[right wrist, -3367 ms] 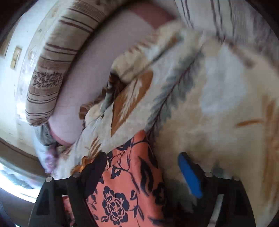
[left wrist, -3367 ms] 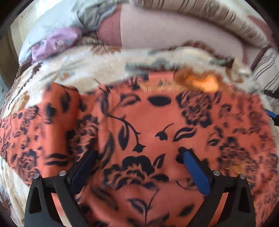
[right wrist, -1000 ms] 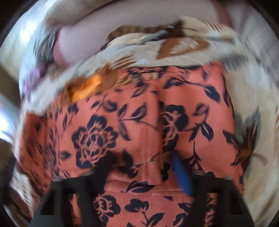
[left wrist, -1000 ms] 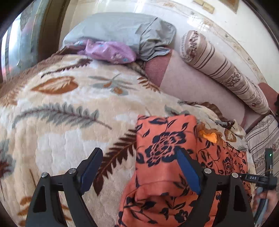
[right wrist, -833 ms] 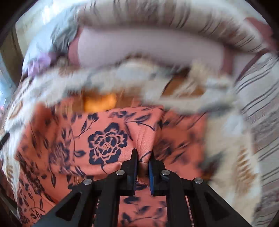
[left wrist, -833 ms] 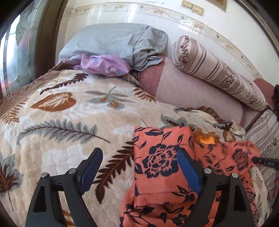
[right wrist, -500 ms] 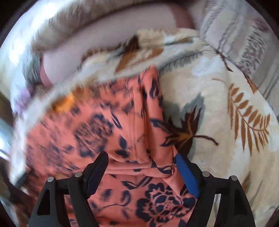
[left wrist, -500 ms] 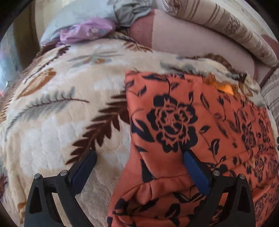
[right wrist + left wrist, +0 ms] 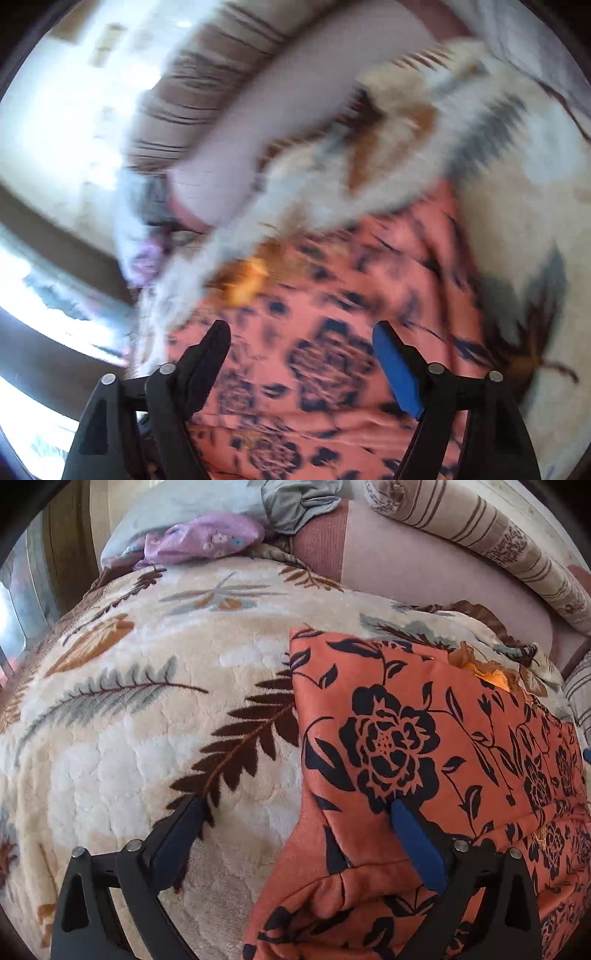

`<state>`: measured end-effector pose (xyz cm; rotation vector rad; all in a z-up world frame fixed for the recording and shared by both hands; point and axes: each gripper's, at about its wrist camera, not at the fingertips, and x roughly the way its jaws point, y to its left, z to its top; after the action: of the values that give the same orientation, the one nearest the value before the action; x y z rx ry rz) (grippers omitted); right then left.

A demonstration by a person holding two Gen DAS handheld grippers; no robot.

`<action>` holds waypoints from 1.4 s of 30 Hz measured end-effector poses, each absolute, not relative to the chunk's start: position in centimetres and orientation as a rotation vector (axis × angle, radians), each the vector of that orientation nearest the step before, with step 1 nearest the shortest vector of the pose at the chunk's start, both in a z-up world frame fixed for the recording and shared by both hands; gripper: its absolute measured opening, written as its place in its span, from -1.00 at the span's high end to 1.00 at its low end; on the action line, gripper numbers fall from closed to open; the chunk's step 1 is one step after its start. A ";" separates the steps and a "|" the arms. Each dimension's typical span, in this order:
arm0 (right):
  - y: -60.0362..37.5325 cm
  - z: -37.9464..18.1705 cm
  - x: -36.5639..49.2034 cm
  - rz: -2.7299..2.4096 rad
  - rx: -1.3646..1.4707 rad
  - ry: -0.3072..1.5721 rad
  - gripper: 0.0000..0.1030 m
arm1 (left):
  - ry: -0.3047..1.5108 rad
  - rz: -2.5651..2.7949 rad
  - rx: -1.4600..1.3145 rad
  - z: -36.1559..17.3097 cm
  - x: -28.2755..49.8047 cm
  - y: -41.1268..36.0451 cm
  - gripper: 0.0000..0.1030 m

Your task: Fold small clothes

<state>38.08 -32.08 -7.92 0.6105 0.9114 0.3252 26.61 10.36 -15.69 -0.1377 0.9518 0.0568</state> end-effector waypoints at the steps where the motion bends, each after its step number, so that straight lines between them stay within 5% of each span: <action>1: -32.0 -8.2 39.1 0.321 0.577 0.910 -0.80 | 0.950 0.060 -0.128 -15.6 26.7 10.2 -0.99; 4: -34.1 -12.5 42.0 0.173 0.615 1.007 -0.76 | 0.950 0.051 -0.126 -15.7 26.7 10.1 -0.99; 9: -33.6 -9.0 42.7 0.238 0.660 0.839 -0.77 | 0.948 0.054 -0.120 -15.7 26.6 10.1 -1.00; 12: -35.6 -13.8 44.9 0.100 0.739 0.967 -0.76 | 0.949 0.046 -0.132 -15.7 26.4 10.3 -0.99; 16: -35.3 -10.9 43.6 0.085 0.758 0.887 -0.76 | 0.953 0.051 -0.123 -15.7 26.6 10.1 -1.00; 28: -37.6 -11.6 20.7 0.113 0.513 1.125 -0.76 | 0.964 0.039 -0.133 -15.4 25.0 10.4 -0.99; 42: -42.8 -12.8 5.3 0.154 0.729 1.150 -0.79 | 1.083 -0.110 -0.017 -14.7 3.0 12.7 -0.99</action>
<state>5.33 -42.82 -12.78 0.7295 1.1497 0.1537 3.00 12.73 -14.66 -0.0170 1.0834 -0.1099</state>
